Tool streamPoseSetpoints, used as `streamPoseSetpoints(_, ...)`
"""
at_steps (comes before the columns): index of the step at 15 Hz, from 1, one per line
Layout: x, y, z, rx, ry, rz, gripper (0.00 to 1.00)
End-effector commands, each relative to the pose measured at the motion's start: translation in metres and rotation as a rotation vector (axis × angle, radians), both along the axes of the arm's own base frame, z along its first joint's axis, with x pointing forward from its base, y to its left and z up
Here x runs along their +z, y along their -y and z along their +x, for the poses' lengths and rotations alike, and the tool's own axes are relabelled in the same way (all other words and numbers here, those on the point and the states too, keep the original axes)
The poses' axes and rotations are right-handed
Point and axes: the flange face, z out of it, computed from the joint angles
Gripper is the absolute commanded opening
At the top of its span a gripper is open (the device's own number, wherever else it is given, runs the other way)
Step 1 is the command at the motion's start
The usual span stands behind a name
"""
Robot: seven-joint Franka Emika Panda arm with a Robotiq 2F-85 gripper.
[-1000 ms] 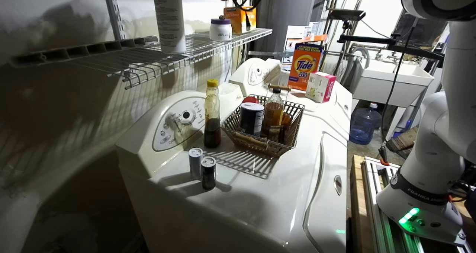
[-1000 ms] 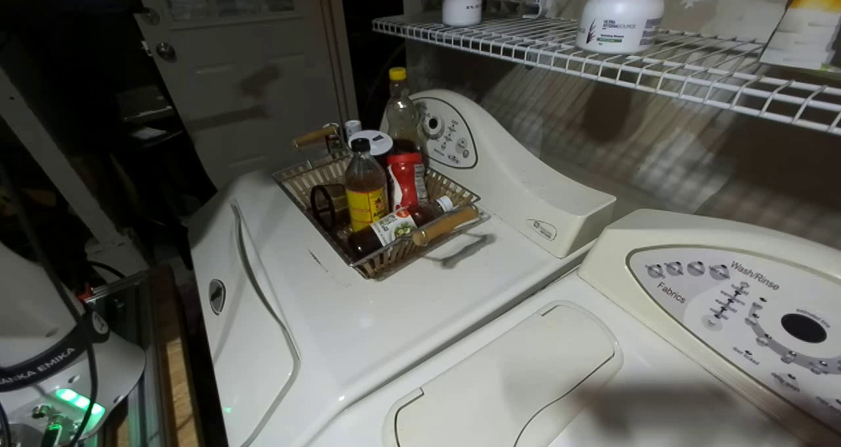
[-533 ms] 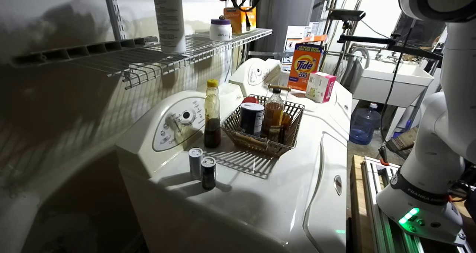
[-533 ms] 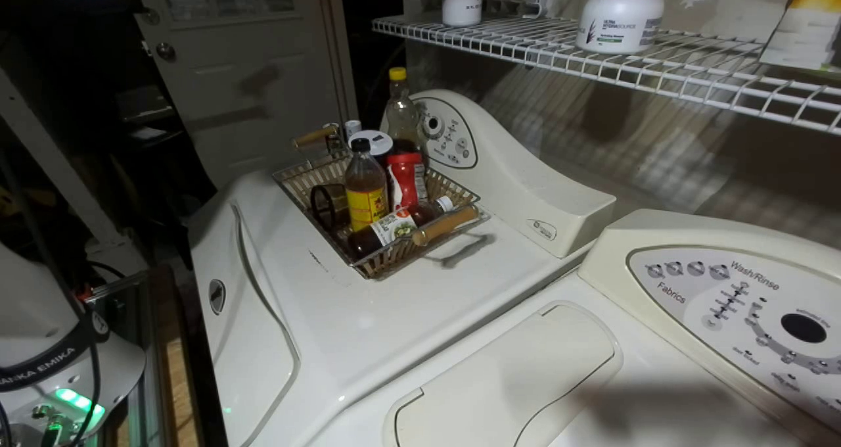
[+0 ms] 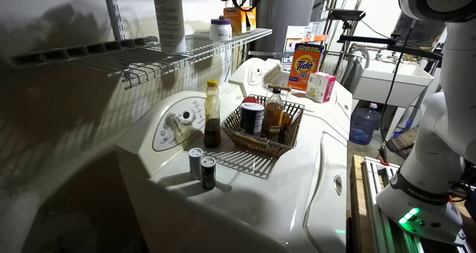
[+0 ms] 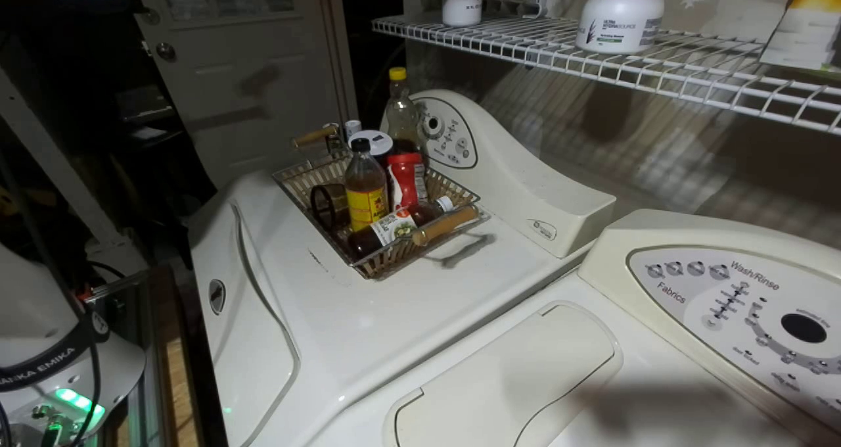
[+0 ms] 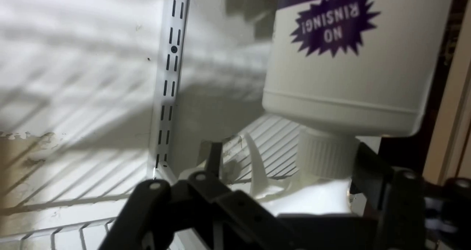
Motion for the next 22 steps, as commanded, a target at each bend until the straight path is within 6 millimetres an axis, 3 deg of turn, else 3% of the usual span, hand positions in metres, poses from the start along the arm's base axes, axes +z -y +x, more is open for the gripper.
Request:
streamPoseSetpoints(1, 0.0047, 0.0026, 0.0053, 0.007, 0.015, 0.018, 0.69)
streamPoseSetpoints(3, 0.0048, 0.0028, 0.0053, 0.005, 0.014, 0.018, 0.47)
streamPoseSetpoints(4, 0.0047, 0.0023, 0.0054, 0.005, 0.012, 0.022, 0.41)
streamPoseSetpoints(11, 0.0042, 0.0009, 0.0060, 0.004, 0.002, 0.031, 0.33)
streamPoseSetpoints(13, 0.0040, 0.0010, 0.0061, 0.004, 0.001, 0.031, 0.84)
streamPoseSetpoints(15, 0.0040, 0.0025, 0.0062, 0.002, 0.001, 0.032, 0.88)
streamPoseSetpoints(17, 0.0046, 0.0030, 0.0061, 0.001, 0.002, 0.032, 0.99)
streamPoseSetpoints(22, 0.0073, 0.0037, 0.0053, 0.001, 0.007, 0.033, 1.00)
